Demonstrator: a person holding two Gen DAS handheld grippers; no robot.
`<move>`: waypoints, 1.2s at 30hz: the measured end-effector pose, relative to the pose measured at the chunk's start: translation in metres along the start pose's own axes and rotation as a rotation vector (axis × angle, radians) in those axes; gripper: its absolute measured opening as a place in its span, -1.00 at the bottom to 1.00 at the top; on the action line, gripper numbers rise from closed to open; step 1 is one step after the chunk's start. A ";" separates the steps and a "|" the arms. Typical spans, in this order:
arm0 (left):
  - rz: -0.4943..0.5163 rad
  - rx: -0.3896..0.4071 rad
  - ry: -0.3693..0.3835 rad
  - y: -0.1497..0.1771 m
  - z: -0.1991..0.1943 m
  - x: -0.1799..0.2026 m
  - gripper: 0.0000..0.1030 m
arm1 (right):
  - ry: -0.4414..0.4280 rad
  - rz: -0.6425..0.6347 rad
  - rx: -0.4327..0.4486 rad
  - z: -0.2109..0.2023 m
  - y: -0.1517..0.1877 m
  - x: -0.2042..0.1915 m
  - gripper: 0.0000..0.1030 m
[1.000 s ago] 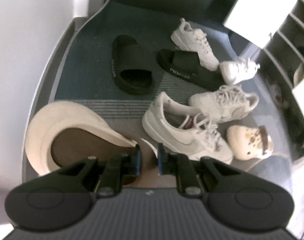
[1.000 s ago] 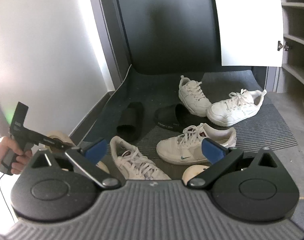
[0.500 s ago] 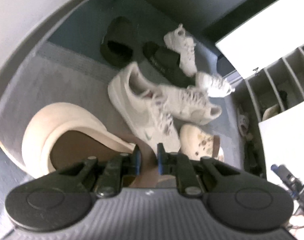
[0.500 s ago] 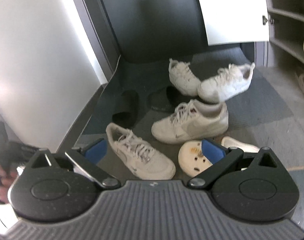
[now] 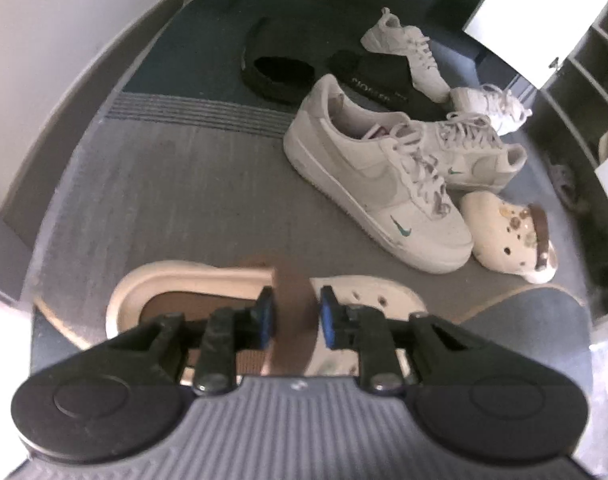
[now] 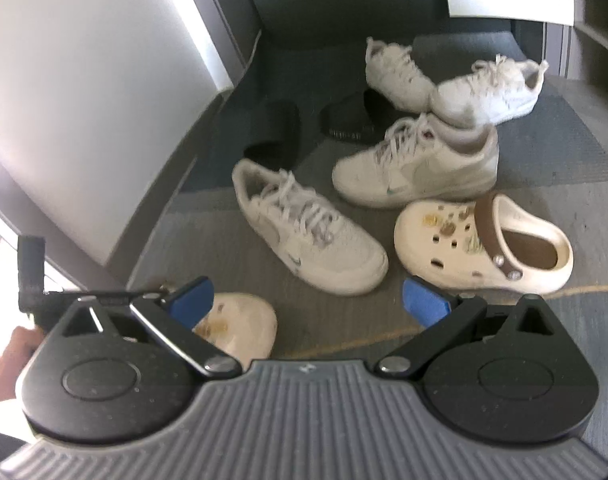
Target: Organize scattered shoes
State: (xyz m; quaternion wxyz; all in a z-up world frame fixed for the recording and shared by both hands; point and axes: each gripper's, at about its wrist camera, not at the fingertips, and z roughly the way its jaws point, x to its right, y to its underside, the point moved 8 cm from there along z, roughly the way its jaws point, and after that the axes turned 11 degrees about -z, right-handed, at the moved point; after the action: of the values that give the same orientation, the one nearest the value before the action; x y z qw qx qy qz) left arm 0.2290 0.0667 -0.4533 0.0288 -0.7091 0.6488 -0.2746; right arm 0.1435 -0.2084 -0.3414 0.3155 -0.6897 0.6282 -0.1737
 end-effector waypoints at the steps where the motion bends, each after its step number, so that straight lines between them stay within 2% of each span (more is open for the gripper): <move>1: 0.018 0.002 0.004 -0.001 0.004 0.002 -0.45 | 0.001 -0.001 -0.005 0.001 0.001 -0.001 1.00; 4: 0.028 -0.013 0.028 -0.002 0.012 0.007 -0.30 | 0.005 -0.005 -0.020 0.005 0.003 -0.004 1.00; 6: 0.010 -0.011 0.048 -0.003 0.011 0.007 0.08 | 0.009 -0.007 -0.029 0.007 0.003 -0.005 1.00; 7: -0.005 -0.003 0.052 -0.003 0.007 0.006 0.19 | 0.012 -0.009 -0.035 0.009 0.001 -0.006 1.00; 9: 0.002 0.026 0.023 -0.001 -0.001 0.001 0.54 | 0.019 -0.012 -0.047 0.012 -0.003 -0.009 1.00; 11: 0.015 0.039 0.015 0.005 -0.010 -0.002 0.56 | 0.028 -0.003 -0.069 0.021 -0.011 -0.015 1.00; 14: -0.002 0.066 0.053 0.014 -0.030 -0.008 0.57 | 0.007 0.001 -0.107 0.036 -0.024 -0.038 1.00; 18: -0.063 0.108 0.080 0.018 -0.057 -0.026 0.64 | -0.042 -0.093 -0.187 0.062 -0.037 -0.090 1.00; 21: -0.098 0.166 0.061 0.017 -0.073 -0.048 0.66 | -0.057 -0.148 -0.245 0.087 -0.039 -0.130 1.00; 26: -0.213 0.210 0.036 0.013 -0.084 -0.085 0.67 | 0.031 -0.115 -0.340 0.147 -0.029 -0.168 1.00; 30: -0.320 0.253 0.058 0.008 -0.097 -0.111 0.67 | 0.107 -0.141 -0.317 0.183 -0.012 -0.184 0.99; 31: -0.334 0.263 0.065 0.008 -0.100 -0.115 0.67 | 0.117 -0.128 -0.321 0.190 -0.006 -0.185 0.77; 32: -0.345 0.268 0.064 0.008 -0.102 -0.118 0.68 | 0.118 -0.107 -0.340 0.195 0.000 -0.185 0.65; 33: -0.357 0.273 0.064 0.008 -0.104 -0.121 0.68 | 0.119 -0.087 -0.359 0.201 0.007 -0.185 0.36; 34: -0.368 0.277 0.064 0.009 -0.106 -0.124 0.68 | 0.133 -0.079 -0.373 0.205 0.013 -0.185 0.41; 36: -0.397 0.276 0.071 0.011 -0.106 -0.128 0.68 | 0.201 -0.111 -0.374 0.207 0.019 -0.185 0.36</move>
State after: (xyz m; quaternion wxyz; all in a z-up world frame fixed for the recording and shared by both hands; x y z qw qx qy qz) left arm 0.1725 0.2184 -0.4126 0.0481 -0.8018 0.4538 -0.3857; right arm 0.2332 0.0166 -0.4776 0.1076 -0.7491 0.6387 -0.1391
